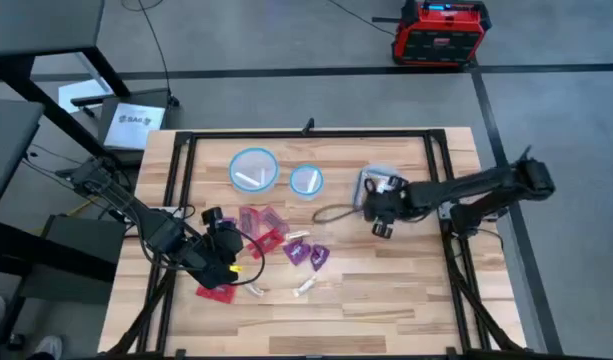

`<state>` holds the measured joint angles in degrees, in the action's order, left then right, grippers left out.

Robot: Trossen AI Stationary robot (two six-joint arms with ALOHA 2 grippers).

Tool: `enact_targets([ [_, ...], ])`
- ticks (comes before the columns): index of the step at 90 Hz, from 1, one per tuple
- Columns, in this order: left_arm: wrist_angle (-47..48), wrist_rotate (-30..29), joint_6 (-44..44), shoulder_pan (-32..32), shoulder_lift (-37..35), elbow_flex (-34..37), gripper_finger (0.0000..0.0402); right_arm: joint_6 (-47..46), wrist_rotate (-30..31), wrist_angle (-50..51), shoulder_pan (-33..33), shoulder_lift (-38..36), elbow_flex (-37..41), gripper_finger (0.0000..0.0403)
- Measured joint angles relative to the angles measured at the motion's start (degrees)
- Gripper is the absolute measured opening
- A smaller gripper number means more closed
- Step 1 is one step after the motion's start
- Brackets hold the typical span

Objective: Sort candy
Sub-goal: Put the two orange candies into the top right transparent bin, then put the bottom right violet candy into the top right transparent bin

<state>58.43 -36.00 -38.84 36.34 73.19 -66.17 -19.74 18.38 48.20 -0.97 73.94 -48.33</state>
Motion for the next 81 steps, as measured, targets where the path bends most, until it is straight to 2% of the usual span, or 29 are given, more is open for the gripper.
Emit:
enact_targets([
  [11,-0.04,0.06,-0.02,0.0,-0.02,0.0,0.0139,-2.98,-9.1,-3.54,1.15,-4.96,-2.16,0.0192],
  [22,-0.18,0.15,-0.06,0.0,-0.02,0.0,0.0139,-7.28,-14.22,-20.88,-1.99,-6.88,-0.47,0.023],
  [31,-1.69,0.21,0.1,0.0,-0.02,0.0,0.0139,-5.25,-15.72,-40.78,-7.75,-2.43,2.23,0.024],
  [38,-2.83,0.21,0.66,0.0,-0.02,0.0,0.0139,-0.7,-15.8,-49.28,-11.97,4.07,2.6,0.024],
  [57,-3.07,0.21,1.06,0.0,-0.02,0.0,0.0139,0.23,-9.06,-49.32,-15.01,19.01,-0.82,0.0224],
  [81,-3.03,0.23,1.08,0.0,-0.02,0.0,0.0139,0.13,-8.88,-46.99,-13.62,30.69,-8.57,0.0209],
])
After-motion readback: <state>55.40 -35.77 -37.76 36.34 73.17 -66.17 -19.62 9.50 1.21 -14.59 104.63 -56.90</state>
